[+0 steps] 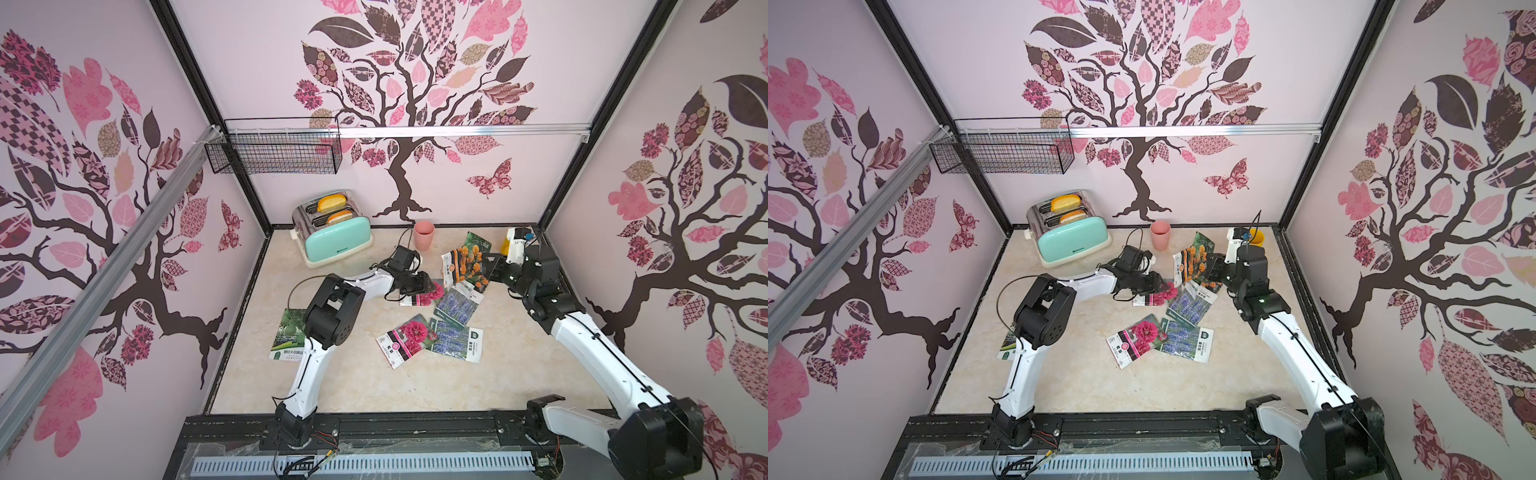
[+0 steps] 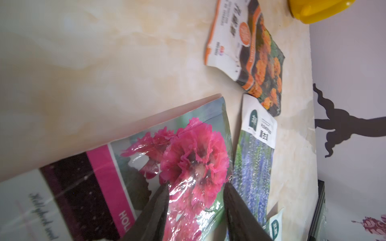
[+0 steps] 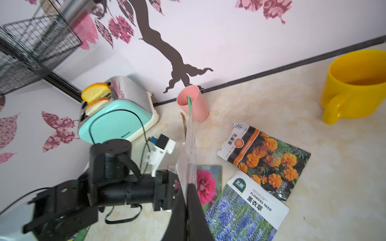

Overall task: Arrange the seed packets in a row
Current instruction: Pick up the seed packets at the center of the board.

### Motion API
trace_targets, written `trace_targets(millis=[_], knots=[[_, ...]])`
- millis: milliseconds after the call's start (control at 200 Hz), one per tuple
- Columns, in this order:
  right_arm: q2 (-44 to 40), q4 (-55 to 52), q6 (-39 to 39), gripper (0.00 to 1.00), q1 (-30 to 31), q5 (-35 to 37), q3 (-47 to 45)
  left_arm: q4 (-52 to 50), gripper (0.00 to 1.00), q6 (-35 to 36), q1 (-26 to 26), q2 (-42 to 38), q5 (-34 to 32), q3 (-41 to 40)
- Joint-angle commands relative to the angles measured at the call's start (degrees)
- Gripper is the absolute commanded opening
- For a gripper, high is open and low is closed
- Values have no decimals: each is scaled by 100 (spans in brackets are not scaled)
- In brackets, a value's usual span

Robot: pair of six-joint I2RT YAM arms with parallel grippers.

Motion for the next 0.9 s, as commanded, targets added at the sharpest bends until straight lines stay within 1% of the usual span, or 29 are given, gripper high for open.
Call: trace_targets(millis=[0,95,190,230,345,390,440,520,635,760,895], knots=[[-225,-481,-13,0,-81,-182,362,4,47,-104,-368,360,425,179],[-266,-639,-20,0,-92,-184,530,272,50,-161,-502,132,590,175],[-306,-670,19,0,-117,-217,577,505,53,-359,-346,-433,603,-245],[-310,-657,69,0,-140,-266,594,682,54,-493,-209,-758,598,-580],[-285,-486,313,0,-206,-556,598,1918,57,-1191,210,-1725,654,-1912],[-252,-382,466,0,-223,-717,612,2336,57,-1351,305,-2027,744,-2275],[-211,-283,645,0,-241,-858,635,2577,58,-1438,346,-2326,788,-2593],[-165,-73,978,0,-289,-1067,623,2877,59,-1598,325,-2734,824,-3005],[-153,362,1571,0,-329,-1134,455,3710,58,-2226,218,-3231,762,-3688],[-128,870,2141,0,-360,-1016,202,4370,58,-2969,-37,-3746,347,-4350],[-74,1320,2581,0,-382,-914,-7,4865,57,-3665,-424,-4032,-156,-4691]])
